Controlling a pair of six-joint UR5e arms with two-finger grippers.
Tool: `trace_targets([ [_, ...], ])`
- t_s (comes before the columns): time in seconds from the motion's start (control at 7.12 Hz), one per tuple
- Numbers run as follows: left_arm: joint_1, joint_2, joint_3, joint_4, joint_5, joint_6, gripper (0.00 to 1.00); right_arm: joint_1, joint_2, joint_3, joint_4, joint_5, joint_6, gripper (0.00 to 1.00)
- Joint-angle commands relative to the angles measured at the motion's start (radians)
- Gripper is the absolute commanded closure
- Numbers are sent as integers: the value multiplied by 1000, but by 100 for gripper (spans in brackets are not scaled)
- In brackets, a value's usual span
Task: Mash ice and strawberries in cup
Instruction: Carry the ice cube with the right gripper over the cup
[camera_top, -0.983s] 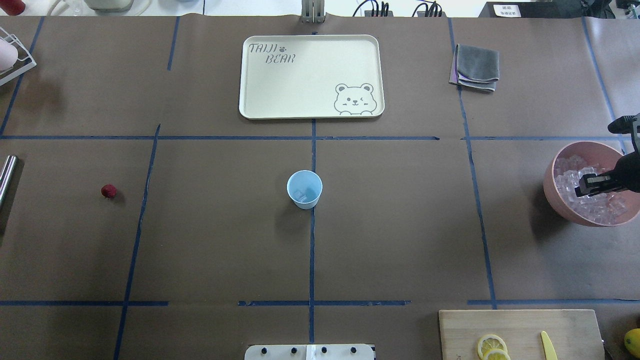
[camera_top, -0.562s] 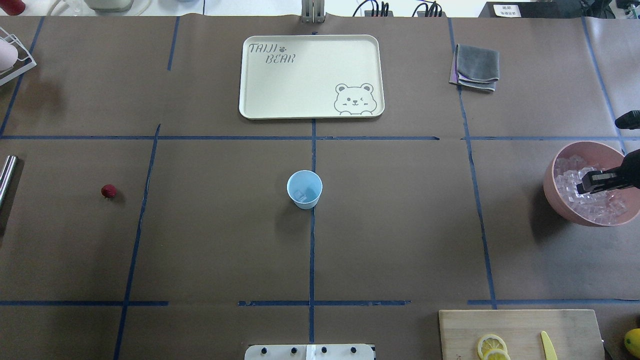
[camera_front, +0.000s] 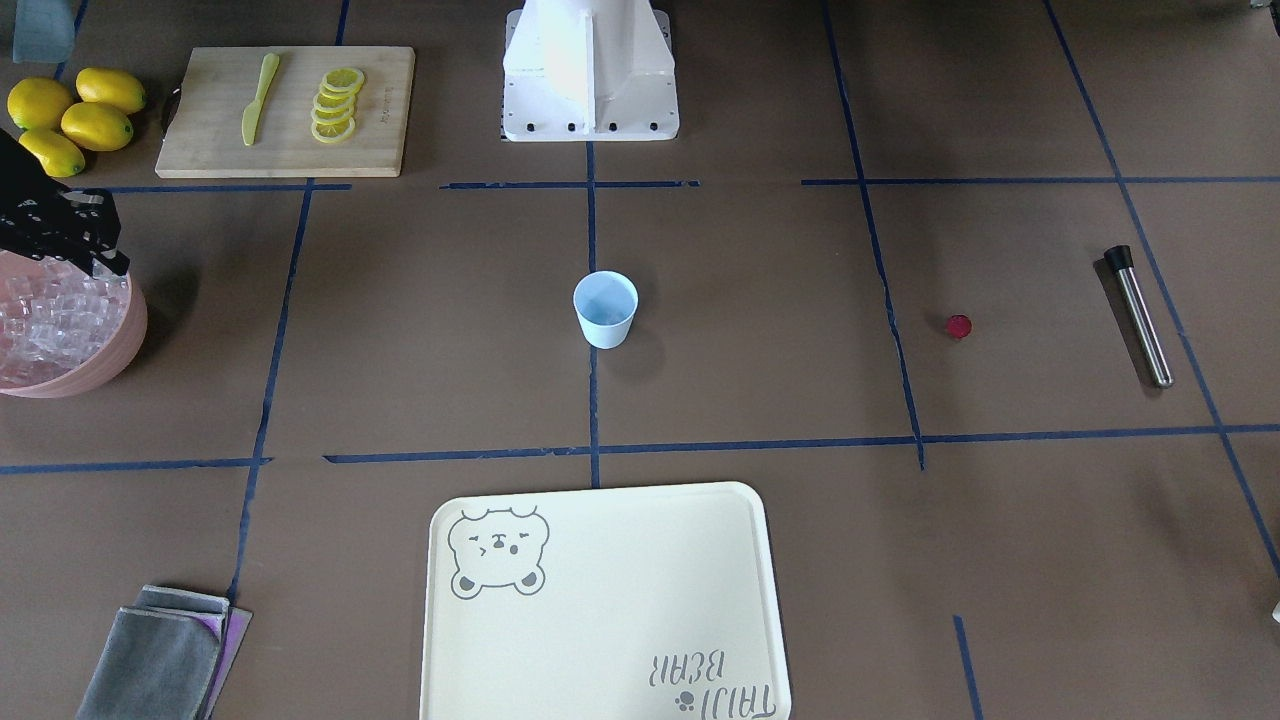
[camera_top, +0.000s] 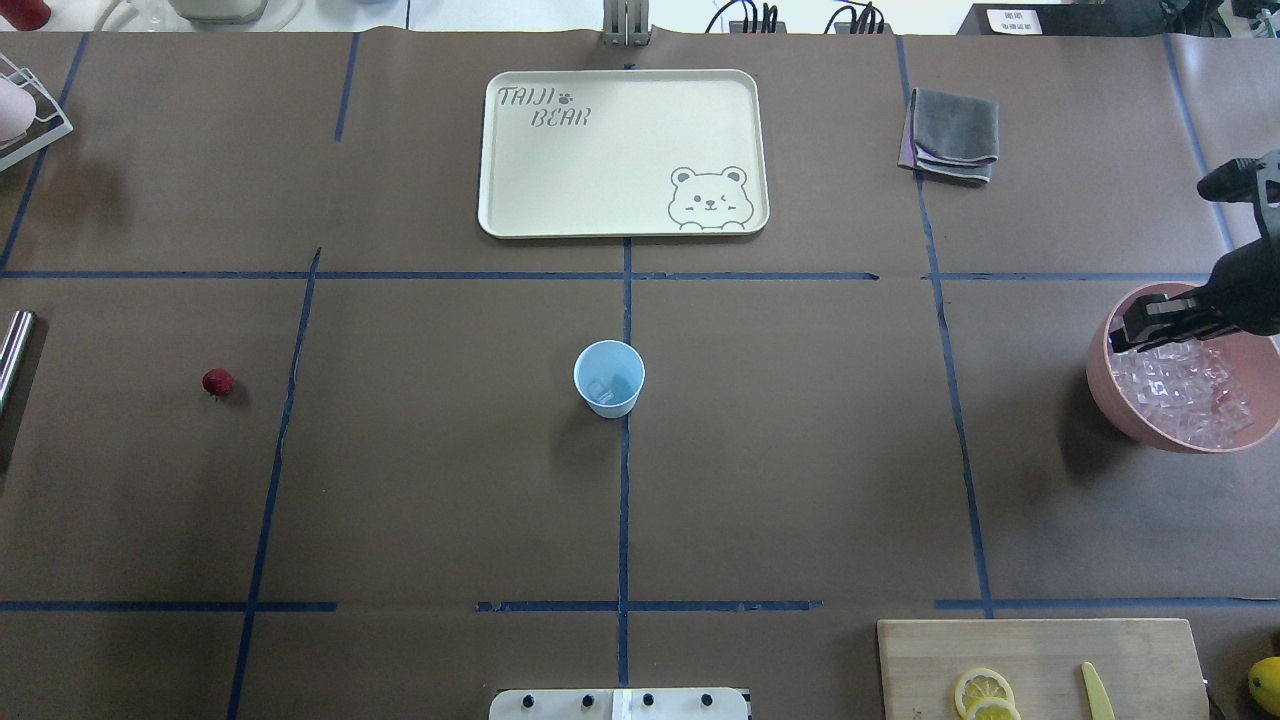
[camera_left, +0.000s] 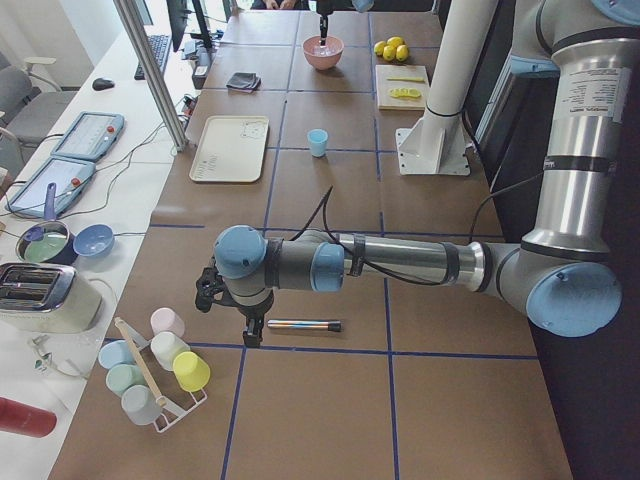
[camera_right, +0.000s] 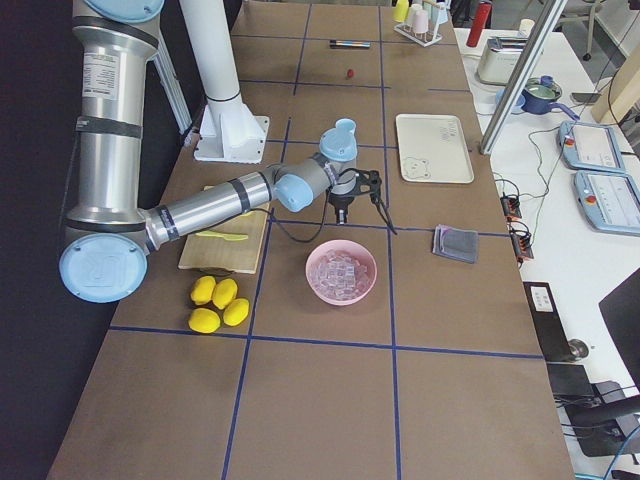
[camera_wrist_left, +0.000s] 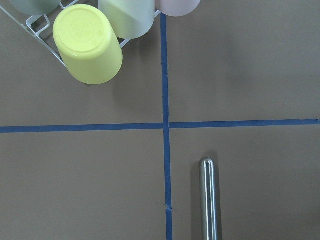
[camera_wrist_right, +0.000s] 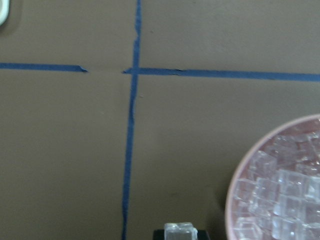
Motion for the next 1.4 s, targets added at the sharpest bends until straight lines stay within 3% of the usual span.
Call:
trace_targets([
  [0.0, 0, 0, 7, 0, 0, 0, 0, -85, 283, 16, -315, -46, 11, 100],
  [0.14, 1, 0, 5, 0, 0, 0, 0, -183, 415, 4, -424, -99, 63, 100],
  [0.28, 1, 0, 7, 1, 0, 0, 0, -271, 548, -43, -458, -150, 221, 100],
  [0.56, 1, 2, 5, 1, 0, 0, 0, -406, 772, -225, -453, -254, 383, 100],
  [0.7, 1, 2, 5, 0, 0, -1, 0, -460, 859, -340, -395, -295, 436, 100],
  [0.84, 3, 2, 5, 0, 0, 0, 0, -494, 925, -463, -282, -337, 503, 100],
  [0.98, 3, 2, 8, 0, 0, 0, 0, -515, 951, -517, -270, -360, 511, 100],
  [1.26, 3, 2, 8, 0, 0, 0, 0, -529, 951, -521, -275, -373, 513, 99],
])
